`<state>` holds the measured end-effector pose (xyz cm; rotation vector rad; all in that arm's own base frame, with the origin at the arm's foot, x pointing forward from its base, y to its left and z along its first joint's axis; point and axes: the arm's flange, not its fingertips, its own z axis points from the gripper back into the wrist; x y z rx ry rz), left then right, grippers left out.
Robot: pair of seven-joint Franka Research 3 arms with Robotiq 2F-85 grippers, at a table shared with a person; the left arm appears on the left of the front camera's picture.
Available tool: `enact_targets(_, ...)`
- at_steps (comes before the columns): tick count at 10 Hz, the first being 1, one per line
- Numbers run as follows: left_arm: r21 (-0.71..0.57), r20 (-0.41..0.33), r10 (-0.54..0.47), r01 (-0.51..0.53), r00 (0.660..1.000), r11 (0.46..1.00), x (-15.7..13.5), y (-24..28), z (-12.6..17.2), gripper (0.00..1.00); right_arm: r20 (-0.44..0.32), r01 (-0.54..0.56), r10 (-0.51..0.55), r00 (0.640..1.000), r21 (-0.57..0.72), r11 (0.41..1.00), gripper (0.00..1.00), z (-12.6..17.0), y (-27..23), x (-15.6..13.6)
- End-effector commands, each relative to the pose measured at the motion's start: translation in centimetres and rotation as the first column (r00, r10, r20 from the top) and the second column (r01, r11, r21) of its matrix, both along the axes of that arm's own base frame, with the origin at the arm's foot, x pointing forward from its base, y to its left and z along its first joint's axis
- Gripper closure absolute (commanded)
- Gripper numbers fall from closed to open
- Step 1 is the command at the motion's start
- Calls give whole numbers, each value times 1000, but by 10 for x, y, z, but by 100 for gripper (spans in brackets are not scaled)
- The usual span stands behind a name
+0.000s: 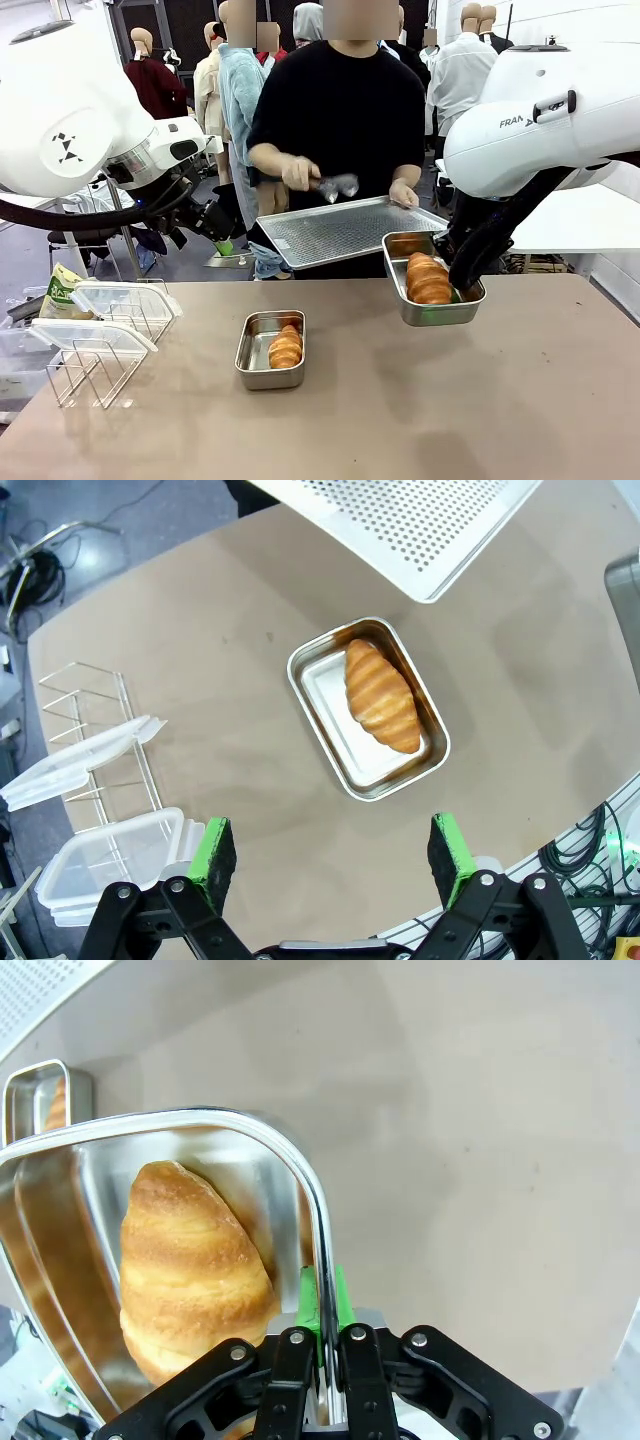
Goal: Place the bread in airtight containers.
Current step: Once an object is inside an Airtight Container , place the container in the center of the table.
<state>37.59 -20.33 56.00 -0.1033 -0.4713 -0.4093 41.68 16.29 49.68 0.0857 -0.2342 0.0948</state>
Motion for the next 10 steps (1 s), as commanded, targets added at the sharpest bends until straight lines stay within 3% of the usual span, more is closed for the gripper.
enact_targets(1,3,-2,0,0,1000,1000,0,0,0,0,4,-1,1,1000,6,1000,100,3,0,0)
enact_targets(10,3,-2,0,0,1000,1000,0,0,0,0,4,-1,1,1000,6,1000,100,3,0,0)
